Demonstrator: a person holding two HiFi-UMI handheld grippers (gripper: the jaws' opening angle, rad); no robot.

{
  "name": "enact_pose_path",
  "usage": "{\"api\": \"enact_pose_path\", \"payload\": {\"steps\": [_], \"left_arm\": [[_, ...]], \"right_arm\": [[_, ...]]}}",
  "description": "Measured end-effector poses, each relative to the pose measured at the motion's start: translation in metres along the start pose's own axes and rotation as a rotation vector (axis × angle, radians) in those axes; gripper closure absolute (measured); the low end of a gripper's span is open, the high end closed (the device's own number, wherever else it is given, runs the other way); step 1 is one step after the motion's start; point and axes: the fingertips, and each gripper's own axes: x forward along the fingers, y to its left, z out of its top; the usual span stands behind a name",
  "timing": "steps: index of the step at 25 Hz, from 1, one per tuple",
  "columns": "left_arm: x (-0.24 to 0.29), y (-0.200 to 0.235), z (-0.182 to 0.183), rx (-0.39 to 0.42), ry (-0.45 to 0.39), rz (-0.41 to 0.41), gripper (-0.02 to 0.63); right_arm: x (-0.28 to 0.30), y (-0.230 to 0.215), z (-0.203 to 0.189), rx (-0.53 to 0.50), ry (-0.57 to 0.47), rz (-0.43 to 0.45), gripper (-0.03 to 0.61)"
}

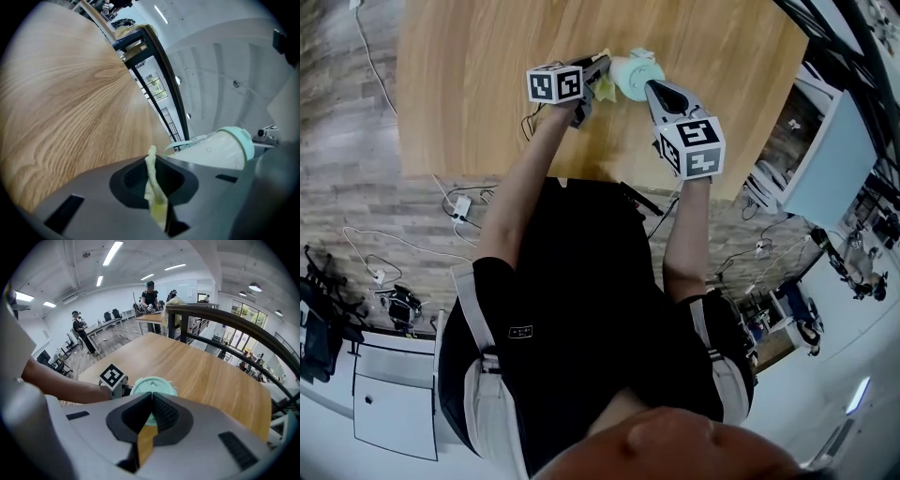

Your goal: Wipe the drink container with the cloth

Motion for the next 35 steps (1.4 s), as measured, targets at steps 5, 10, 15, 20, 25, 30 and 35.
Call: {"api": "enact_pose_path", "payload": {"steps": [5, 10, 15, 20, 25, 30, 35], "left_arm": [[0.001, 0.003, -0.002, -0.024, 0.022, -0.002, 0.572], [0.002, 0.006, -0.001, -0.032, 0.018, 0.001, 0.573], [-0.003, 0.004, -0.004, -0.038, -0.021, 0.025, 0.573], [-0.014, -0.015, 0.0, -0.073, -0.13, 0.031, 0.574], [-0.028, -0.038, -0.007, -0.107, -0.251, 0.045, 0.574], [-0.043, -0.06, -0.01, -0.123, -0.367, 0.035, 0.574], [-0.055, -0.082, -0.01, -0.138, -0.478, 0.019, 0.574]], "right_arm": [[-0.001, 0.003, -0.001, -0.003, 0.011, -0.009, 0.546], [0.003, 0.0, 0.0, 0.03, 0.037, 0.018, 0.546], [0.006, -0.001, 0.0, -0.028, 0.078, 0.064, 0.546], [0.004, -0.004, 0.001, -0.059, 0.084, 0.119, 0.546], [0.004, -0.006, 0.003, -0.116, 0.101, 0.198, 0.547], [0.01, -0.003, 0.007, -0.171, 0.098, 0.227, 0.547], [0.01, 0.0, 0.006, -0.189, 0.081, 0.254, 0.547]]}}
